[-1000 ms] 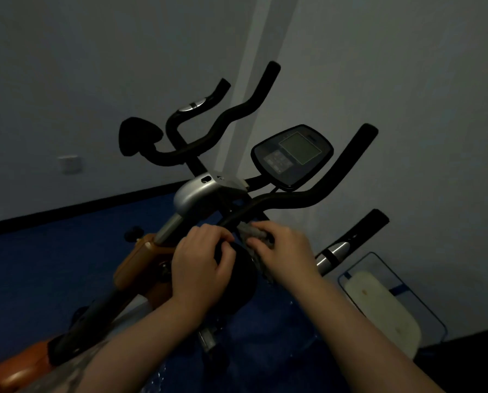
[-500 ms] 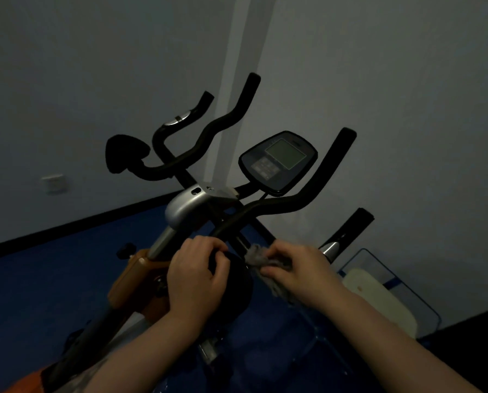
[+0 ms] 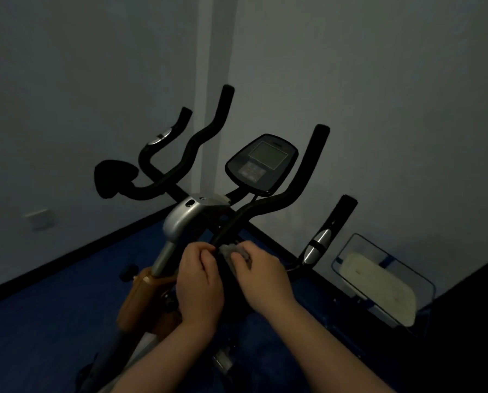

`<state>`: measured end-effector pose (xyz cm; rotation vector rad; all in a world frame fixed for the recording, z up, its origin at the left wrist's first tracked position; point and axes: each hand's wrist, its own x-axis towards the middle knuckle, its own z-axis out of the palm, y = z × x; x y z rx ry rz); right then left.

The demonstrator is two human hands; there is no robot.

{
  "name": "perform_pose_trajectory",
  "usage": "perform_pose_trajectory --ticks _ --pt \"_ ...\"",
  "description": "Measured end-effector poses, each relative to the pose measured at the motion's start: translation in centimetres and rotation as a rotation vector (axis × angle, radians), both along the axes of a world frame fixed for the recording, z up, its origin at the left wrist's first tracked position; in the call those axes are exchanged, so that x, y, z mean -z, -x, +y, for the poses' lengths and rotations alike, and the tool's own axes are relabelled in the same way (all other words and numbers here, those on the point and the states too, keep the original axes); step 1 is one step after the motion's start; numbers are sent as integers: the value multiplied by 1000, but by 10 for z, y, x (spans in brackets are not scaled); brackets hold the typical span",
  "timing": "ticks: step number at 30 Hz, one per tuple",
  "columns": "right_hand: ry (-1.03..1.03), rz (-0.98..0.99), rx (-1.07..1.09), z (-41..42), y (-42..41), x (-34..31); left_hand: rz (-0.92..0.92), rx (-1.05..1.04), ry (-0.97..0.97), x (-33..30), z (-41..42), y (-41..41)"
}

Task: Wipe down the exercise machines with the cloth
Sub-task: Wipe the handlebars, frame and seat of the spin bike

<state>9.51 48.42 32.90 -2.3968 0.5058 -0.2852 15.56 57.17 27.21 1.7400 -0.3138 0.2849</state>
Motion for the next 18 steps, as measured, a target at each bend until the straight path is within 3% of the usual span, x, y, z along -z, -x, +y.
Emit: perform_pose_trajectory --ticks 3,7,11,16,18 --pt "-57 34 90 1 25 4 24 47 -30 2 4 1" --pt "164 208 106 4 21 -7 11 48 -96 8 5 -3" --pt "290 220 150 13 -14 -12 17 80 -90 10 5 -5" --pt "223 264 278 30 23 -6 -22 132 -91 11 8 -6" --pt "283 341 292 33 26 -11 -26 144 -64 11 8 -8"
